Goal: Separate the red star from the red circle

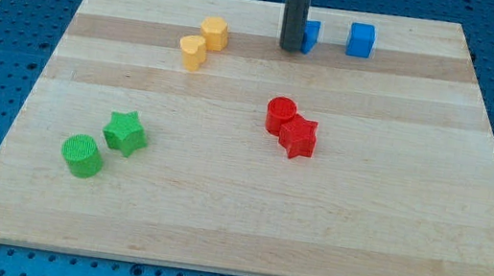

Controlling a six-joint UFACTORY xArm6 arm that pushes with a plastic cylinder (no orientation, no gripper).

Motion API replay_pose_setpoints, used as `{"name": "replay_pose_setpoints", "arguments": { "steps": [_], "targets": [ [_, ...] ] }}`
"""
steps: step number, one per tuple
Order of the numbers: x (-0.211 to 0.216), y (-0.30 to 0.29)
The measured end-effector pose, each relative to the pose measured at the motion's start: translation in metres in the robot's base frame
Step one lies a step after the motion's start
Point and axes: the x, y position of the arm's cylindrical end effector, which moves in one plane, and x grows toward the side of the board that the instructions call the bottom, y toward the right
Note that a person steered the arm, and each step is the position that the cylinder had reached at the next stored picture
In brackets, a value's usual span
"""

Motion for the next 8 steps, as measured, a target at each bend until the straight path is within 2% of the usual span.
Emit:
{"name": "replay_pose_setpoints", "arguments": {
  "steps": [2, 3, 4, 8],
  "targets": [
    [-0.006, 0.0],
    [0.017, -0.009],
    [0.057, -0.06],
    [0.063, -0.071]
  ]
}}
